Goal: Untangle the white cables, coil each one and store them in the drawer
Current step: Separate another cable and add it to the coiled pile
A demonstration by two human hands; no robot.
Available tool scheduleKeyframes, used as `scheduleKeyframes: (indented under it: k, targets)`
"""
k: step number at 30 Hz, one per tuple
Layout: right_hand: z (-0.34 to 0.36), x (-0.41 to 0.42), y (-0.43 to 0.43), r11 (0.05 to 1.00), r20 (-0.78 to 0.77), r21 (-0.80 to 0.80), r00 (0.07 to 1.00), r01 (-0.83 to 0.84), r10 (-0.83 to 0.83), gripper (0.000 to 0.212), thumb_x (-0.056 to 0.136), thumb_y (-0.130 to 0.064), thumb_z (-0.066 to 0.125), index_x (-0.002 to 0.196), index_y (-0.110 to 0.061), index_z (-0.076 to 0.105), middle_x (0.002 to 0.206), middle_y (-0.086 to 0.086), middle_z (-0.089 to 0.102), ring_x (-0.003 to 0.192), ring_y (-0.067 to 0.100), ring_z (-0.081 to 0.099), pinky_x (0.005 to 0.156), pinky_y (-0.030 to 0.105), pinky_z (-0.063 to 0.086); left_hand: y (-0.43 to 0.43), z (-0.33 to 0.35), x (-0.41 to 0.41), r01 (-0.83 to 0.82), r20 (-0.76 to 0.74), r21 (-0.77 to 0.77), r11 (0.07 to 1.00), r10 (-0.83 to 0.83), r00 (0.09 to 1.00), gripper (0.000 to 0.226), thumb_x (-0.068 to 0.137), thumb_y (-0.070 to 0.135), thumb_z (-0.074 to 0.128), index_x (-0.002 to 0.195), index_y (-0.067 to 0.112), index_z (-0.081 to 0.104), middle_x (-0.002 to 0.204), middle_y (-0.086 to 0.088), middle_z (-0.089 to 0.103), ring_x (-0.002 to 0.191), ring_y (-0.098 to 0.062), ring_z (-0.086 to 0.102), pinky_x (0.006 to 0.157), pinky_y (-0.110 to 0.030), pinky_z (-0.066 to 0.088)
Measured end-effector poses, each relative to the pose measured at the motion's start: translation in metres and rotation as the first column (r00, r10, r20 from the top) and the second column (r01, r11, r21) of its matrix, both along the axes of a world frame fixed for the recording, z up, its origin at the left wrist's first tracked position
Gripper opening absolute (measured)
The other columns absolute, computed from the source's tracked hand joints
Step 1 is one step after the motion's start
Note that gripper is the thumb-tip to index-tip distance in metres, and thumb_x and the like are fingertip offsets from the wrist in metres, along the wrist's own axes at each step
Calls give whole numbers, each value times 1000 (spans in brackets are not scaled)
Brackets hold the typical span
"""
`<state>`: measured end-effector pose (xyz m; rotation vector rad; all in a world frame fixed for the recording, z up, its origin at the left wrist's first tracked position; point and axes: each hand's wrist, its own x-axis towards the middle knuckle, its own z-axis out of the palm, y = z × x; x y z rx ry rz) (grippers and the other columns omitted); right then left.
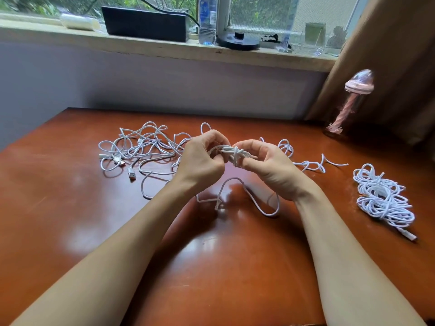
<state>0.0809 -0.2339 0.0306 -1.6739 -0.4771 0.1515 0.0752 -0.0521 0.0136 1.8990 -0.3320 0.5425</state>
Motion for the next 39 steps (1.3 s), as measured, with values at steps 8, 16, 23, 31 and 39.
scheduleKeyframes:
  k: [8, 16, 23, 31, 39]
  targets:
    - [-1, 1, 0, 999, -18, 32, 999, -33, 33, 25, 91, 5, 68, 111, -10, 66, 110, 14, 74, 100, 19, 69, 96, 29, 54, 0, 1, -5, 69, 17, 29, 997, -70, 997, 36, 79, -12, 51, 85, 20, 65, 72, -1, 71, 66, -16, 71, 59, -35, 58]
    - [1, 0, -4, 997, 11, 67, 999, -47, 46, 26, 84, 4, 69, 102, -14, 68, 92, -1, 76, 87, 11, 68, 84, 21, 52, -3, 1, -5, 29, 174, 112, 993, -49, 984, 35, 74, -14, 53, 89, 16, 65, 74, 10, 66, 64, -7, 65, 61, -22, 52]
    - [0, 1, -5, 986, -1, 144, 996, -86, 87, 30, 76, -1, 73, 100, -19, 71, 97, 4, 74, 88, 14, 68, 85, 25, 52, -4, 0, -3, -8, 196, 119, 993, -16, 980, 33, 74, -15, 55, 87, 13, 67, 75, 11, 67, 65, -7, 65, 62, -21, 51]
    - [-1, 2, -1, 955, -44, 258, 986, -146, 163, 33, 78, 4, 70, 107, -12, 67, 97, 3, 72, 91, 12, 65, 91, 24, 50, -5, 1, -3, -27, 220, 115, 993, 1, 976, 31, 75, -13, 54, 87, 12, 67, 73, 14, 64, 64, -5, 62, 60, -17, 46]
    - [-2, 4, 1, 982, 29, 180, 998, -55, 51, 36, 79, -3, 80, 108, -23, 72, 101, 5, 69, 96, 18, 62, 92, 29, 50, 1, -3, 3, -57, 244, 84, 995, 35, 969, 29, 76, -10, 54, 89, 14, 66, 79, 5, 68, 69, -11, 65, 64, -26, 53]
